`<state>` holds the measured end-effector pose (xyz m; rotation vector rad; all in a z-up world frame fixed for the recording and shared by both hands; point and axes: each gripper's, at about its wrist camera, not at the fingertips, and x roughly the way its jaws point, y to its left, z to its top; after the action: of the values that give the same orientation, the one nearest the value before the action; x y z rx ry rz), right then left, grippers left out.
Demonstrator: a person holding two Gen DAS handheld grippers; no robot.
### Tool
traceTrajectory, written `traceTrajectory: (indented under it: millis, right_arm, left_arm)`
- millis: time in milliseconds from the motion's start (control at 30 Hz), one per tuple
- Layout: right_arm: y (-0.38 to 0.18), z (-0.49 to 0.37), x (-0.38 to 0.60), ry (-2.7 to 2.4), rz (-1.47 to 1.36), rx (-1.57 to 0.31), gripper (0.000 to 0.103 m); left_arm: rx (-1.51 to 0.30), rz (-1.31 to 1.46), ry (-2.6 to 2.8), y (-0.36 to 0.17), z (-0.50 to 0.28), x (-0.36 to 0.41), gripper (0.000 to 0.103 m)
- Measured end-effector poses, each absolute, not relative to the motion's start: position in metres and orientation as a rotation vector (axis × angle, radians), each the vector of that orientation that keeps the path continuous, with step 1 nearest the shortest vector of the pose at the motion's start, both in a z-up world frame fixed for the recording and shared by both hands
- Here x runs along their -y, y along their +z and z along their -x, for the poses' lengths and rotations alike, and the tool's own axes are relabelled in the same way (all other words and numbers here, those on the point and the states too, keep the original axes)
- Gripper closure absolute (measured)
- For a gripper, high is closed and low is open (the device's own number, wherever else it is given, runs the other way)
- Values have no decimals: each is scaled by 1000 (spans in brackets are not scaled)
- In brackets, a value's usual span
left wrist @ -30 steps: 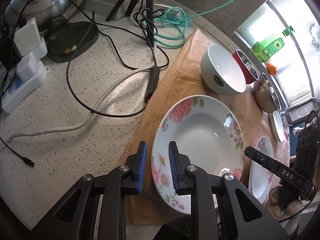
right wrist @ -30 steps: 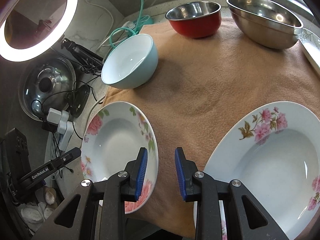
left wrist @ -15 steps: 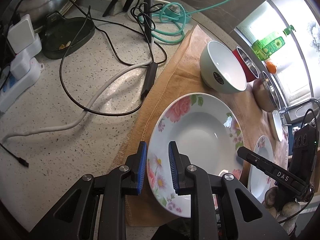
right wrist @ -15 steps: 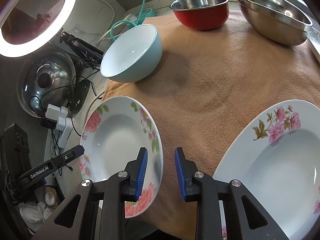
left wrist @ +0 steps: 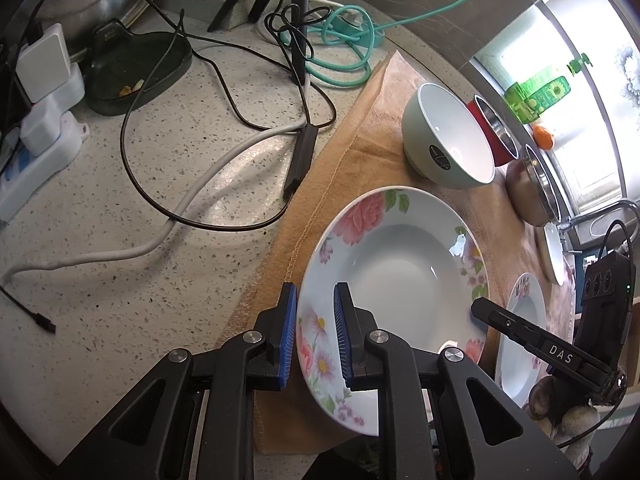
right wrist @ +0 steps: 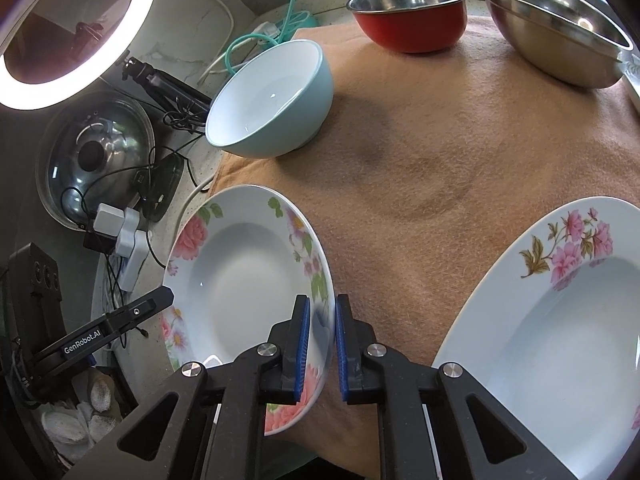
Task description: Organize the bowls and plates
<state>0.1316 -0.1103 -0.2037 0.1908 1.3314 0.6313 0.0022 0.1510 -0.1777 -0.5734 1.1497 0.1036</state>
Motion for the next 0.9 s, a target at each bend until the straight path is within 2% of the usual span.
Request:
traceTrajectory:
  millis: [900]
  right_arm:
    - [-192,-129,125,604,-212,-1305,92]
  left_arm:
    - [-1136,598,74,-170,-4,-142,86]
